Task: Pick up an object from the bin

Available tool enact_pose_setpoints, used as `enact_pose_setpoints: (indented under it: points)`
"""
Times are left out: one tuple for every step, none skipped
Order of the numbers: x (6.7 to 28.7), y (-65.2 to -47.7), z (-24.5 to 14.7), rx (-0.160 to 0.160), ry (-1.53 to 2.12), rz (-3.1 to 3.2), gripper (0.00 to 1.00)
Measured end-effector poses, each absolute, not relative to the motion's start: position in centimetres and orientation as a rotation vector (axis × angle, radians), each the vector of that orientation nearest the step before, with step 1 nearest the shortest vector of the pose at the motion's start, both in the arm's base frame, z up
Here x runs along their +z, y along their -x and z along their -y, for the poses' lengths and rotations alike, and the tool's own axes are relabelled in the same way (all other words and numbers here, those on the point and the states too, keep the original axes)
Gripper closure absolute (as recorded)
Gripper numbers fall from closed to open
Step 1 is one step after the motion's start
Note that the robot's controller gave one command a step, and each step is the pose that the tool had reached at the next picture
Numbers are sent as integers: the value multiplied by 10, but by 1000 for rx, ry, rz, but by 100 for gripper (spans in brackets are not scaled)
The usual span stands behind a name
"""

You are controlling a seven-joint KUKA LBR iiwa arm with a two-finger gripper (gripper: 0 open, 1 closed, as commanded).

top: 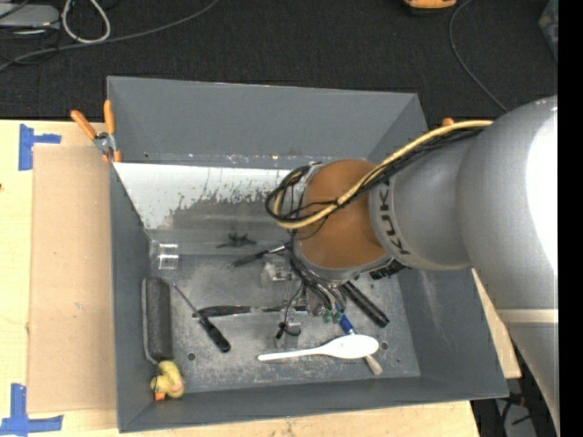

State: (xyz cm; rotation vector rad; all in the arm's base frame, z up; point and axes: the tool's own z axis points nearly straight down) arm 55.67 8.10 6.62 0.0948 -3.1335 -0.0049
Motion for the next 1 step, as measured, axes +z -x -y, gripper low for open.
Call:
enact_pose_setpoints:
  points:
    - [122, -561, -93, 0, 49, 3151, 0]
